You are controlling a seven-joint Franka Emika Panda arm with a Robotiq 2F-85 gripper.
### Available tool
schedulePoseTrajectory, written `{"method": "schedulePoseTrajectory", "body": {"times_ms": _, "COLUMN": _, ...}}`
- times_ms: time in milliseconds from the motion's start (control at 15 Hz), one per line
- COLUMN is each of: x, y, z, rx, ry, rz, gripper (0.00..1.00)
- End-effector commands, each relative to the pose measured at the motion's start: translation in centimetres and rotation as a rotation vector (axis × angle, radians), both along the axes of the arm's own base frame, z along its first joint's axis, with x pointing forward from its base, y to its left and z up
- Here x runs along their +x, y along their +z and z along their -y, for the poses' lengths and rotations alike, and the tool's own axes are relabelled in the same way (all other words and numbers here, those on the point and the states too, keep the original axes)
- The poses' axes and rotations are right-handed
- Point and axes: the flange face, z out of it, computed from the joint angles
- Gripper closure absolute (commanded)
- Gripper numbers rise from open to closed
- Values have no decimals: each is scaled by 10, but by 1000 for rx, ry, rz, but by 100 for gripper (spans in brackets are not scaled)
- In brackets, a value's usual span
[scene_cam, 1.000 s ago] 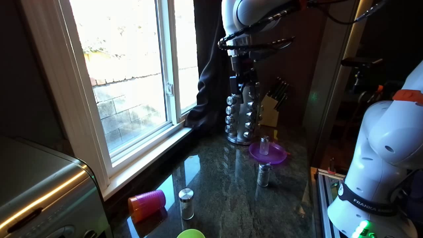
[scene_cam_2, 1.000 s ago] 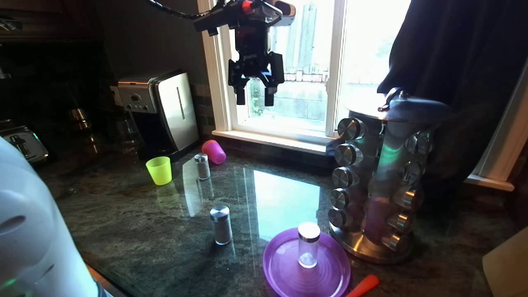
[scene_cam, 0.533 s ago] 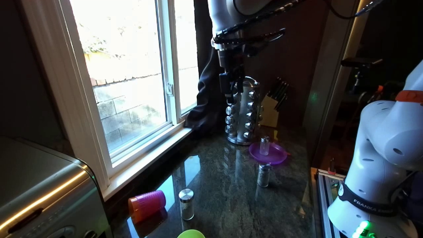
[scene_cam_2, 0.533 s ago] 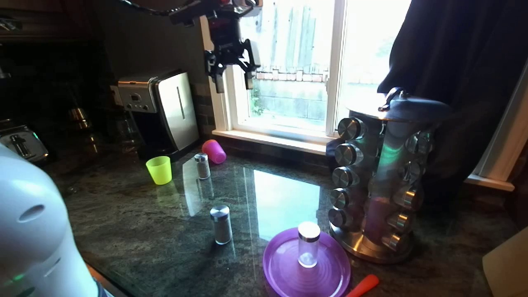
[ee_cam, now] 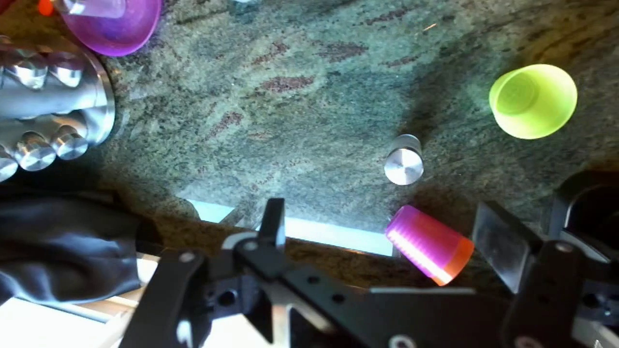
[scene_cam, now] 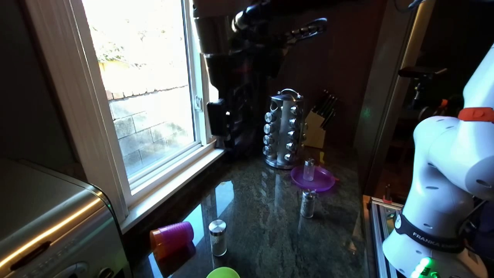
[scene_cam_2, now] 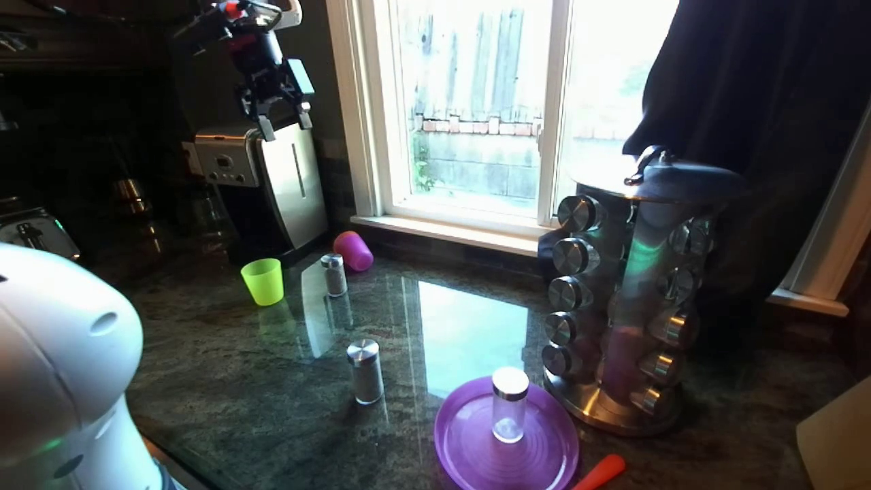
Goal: Put the purple cup upright
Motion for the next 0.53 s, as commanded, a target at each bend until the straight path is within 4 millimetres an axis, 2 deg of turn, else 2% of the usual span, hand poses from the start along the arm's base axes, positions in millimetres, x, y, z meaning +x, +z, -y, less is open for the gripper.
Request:
{"method": "schedulePoseTrajectory", "body": {"times_ms": 0, "x": 40, "y": -34, "z": -39, "rx": 1, "ry": -136, "rz": 69, "gripper": 0}}
{"method": "schedulePoseTrajectory", "body": {"times_ms": 200, "x": 79, "y": -45, "z": -36, "rx": -1, "ry": -200, "rz": 153, "gripper": 0}}
{"method": "schedulePoseTrajectory", "body": {"times_ms": 333, "x": 102, "y": -65, "z": -30, "rx": -5, "ry": -170, "rz": 62, "gripper": 0}}
{"method": "schedulePoseTrajectory", "body": {"times_ms": 400, "x": 80, "y": -52, "z": -28, "rx": 1, "ry": -179, "rz": 112, "gripper": 0}}
{"method": "schedulePoseTrajectory", "body": {"times_ms": 467, "x": 92, "y": -58, "z": -25, "rx": 3, "ry": -178, "rz": 97, "gripper": 0}}
